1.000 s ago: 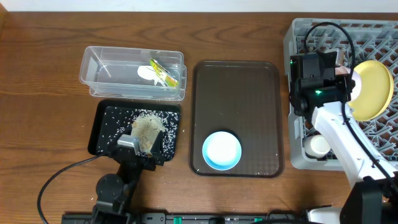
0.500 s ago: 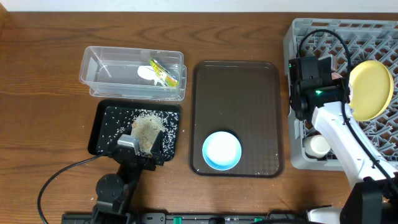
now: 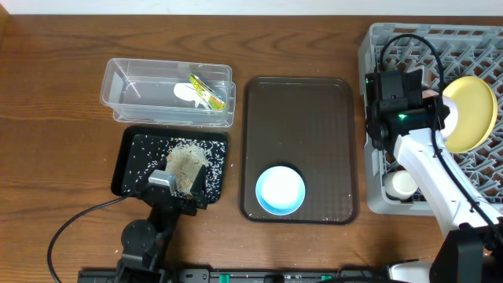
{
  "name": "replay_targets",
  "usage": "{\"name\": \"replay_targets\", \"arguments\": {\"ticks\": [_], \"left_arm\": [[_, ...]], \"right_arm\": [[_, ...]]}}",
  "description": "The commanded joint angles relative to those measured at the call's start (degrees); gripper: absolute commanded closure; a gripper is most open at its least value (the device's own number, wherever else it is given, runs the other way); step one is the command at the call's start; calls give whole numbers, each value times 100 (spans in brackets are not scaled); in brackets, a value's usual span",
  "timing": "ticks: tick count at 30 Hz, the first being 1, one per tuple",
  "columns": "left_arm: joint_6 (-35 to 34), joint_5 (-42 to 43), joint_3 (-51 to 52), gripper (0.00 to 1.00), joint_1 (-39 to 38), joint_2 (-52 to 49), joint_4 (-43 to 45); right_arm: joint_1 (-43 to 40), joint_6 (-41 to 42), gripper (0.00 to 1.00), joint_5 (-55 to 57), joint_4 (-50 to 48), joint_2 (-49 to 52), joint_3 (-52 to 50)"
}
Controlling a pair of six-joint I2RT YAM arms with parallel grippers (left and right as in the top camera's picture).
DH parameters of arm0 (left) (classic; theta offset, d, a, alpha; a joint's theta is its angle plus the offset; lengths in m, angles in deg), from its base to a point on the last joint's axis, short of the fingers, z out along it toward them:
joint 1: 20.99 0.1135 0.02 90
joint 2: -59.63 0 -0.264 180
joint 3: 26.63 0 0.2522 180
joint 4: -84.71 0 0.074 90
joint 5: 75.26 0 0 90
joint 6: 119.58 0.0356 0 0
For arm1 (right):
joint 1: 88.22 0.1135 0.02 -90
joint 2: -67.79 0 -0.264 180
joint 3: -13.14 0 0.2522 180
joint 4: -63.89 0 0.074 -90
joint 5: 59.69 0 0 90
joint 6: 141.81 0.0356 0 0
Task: Sort waste into correct bins and load items into the dishwasher rack
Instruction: 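Lift the pink bowl and set it upright in the dish rack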
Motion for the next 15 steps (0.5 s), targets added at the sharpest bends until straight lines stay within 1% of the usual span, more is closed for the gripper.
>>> {"name": "replay_targets", "arguments": {"ticks": [1, 4, 7, 13, 15], "left_arm": [[76, -24, 160, 7, 31, 46, -79], [76, -24, 160, 7, 31, 46, -81], [76, -24, 160, 7, 31, 46, -81], [76, -24, 160, 7, 31, 46, -81], [76, -24, 160, 7, 31, 46, -79]], "right_arm": [[116, -243, 99, 50, -72, 44, 52], [190, -234, 99, -262, 61, 57, 48], [267, -216, 99, -291, 98, 122, -2], [273, -223, 99, 138, 118, 385, -13], [260, -223, 99, 457, 81, 415, -13]]}}
